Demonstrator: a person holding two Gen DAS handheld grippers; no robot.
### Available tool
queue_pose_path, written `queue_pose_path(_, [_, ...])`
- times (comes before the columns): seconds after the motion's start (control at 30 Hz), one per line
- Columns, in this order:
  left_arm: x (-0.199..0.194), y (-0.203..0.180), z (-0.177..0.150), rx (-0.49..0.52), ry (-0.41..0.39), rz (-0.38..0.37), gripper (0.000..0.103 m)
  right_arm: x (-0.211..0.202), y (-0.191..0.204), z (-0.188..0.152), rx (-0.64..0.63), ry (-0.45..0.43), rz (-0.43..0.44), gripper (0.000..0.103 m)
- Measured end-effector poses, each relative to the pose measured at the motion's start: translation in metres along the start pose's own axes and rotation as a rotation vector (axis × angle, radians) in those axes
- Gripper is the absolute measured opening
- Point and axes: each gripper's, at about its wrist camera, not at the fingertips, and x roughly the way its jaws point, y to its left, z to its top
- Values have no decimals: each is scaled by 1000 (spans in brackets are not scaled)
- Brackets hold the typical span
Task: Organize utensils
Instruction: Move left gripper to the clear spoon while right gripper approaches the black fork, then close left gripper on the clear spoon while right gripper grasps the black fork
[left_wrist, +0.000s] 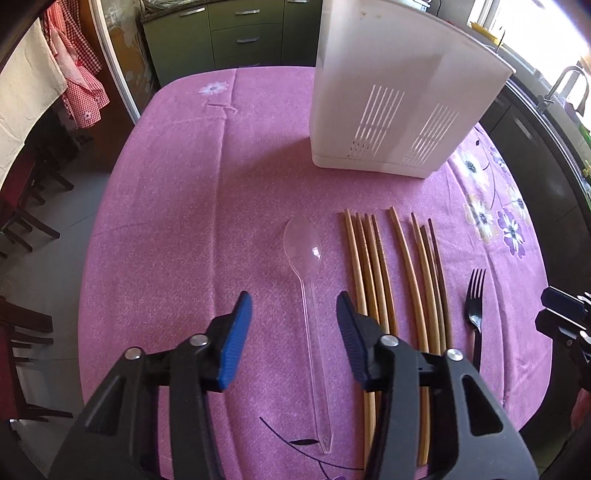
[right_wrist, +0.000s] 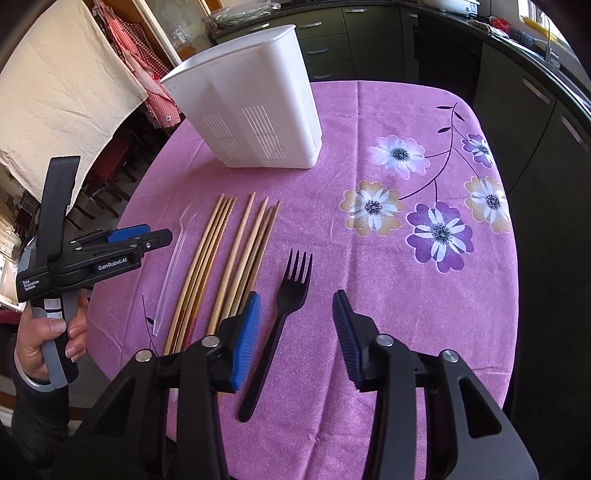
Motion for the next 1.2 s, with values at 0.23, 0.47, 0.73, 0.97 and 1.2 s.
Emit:
queue_pose_path(0.23, [22, -5, 7, -7, 58, 3, 25, 3, 1, -2, -6, 20, -19, 33])
queue_pose_path(0.47, [30, -13, 12, 14, 77, 35, 19, 3, -3, -1, -4, 19, -29, 32])
queue_pose_path(0.73, [31, -16, 14, 24, 87, 39, 9, 6, -4, -2, 5, 37, -32, 32])
queue_pose_path(0.97, [4, -2, 15, 16, 13, 35, 8, 26, 14, -5, -5, 136, -30, 31])
queue_pose_path(1.2, [-28, 6, 7, 24, -72, 15, 8, 55, 35, -2, -9, 244, -106, 24])
